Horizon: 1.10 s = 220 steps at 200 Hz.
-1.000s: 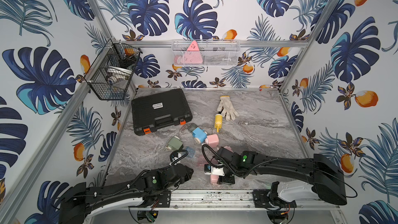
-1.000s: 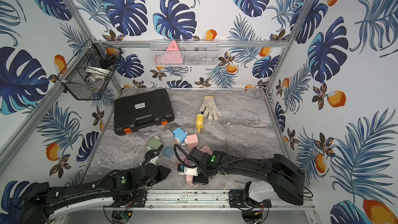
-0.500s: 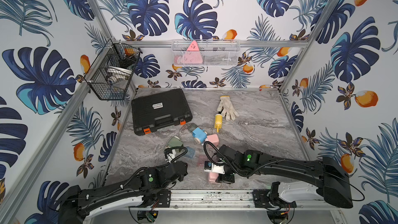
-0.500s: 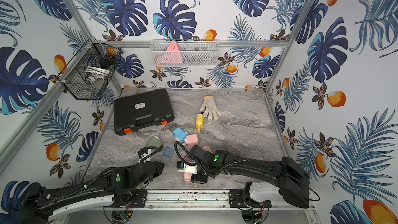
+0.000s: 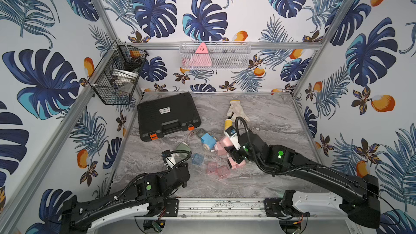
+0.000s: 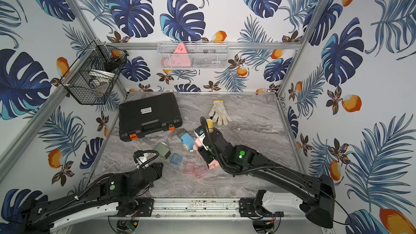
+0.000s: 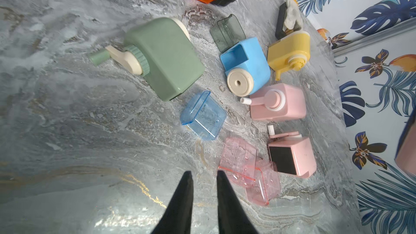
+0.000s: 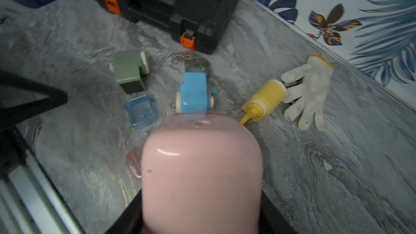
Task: Put the tray back into the pencil sharpener
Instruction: Pick up the pencil sharpener from the center of the board, then place the pencil sharpener at the center of the board.
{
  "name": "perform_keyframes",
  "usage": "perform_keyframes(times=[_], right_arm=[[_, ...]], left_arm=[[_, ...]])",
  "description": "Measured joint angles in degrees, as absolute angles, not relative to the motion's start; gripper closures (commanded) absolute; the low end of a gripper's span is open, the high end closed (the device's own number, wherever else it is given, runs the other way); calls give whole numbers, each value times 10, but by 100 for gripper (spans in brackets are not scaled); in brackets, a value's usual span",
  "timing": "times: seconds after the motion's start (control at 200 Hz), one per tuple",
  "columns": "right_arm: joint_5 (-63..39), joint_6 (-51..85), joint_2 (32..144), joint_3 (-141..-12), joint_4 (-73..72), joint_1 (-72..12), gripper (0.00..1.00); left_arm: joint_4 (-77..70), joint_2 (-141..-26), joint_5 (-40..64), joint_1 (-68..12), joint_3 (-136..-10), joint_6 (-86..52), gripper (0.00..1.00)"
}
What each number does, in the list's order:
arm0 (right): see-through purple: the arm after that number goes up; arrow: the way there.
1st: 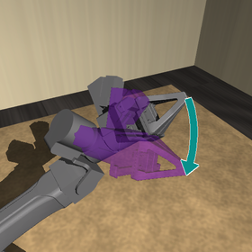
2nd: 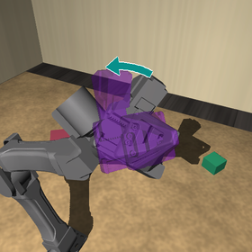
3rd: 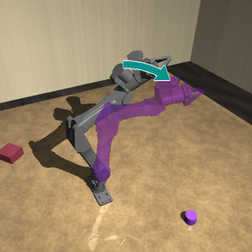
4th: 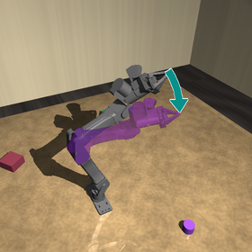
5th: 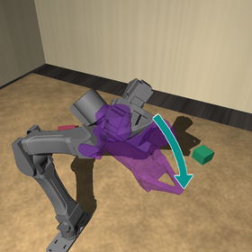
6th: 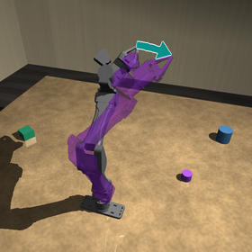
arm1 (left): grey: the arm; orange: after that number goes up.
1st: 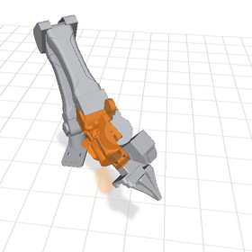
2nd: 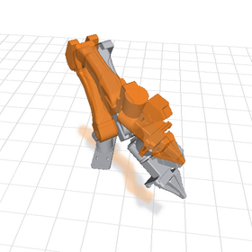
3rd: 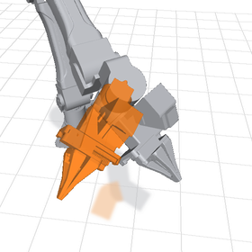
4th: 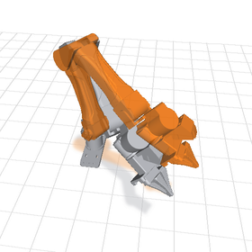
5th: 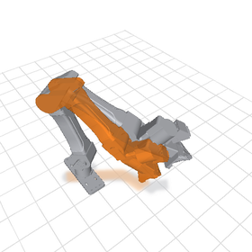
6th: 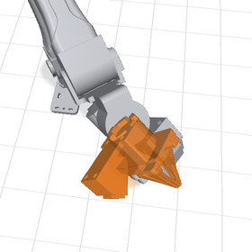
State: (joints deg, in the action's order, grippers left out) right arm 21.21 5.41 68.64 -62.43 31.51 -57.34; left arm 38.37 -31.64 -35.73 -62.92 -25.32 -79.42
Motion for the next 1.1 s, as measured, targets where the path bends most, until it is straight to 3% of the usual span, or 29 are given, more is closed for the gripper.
perform_keyframes(times=[0.285, 0.531, 1.102], right_arm=[[283, 178, 802, -706, 412, -449, 100], [216, 231, 887, -724, 407, -315, 100], [149, 262, 1070, -814, 391, -284, 100]], left_arm=[[389, -329, -377, -629, -263, -781, 76], [382, -361, -376, -628, -273, -767, 76], [349, -423, -357, -628, -286, -735, 76]])
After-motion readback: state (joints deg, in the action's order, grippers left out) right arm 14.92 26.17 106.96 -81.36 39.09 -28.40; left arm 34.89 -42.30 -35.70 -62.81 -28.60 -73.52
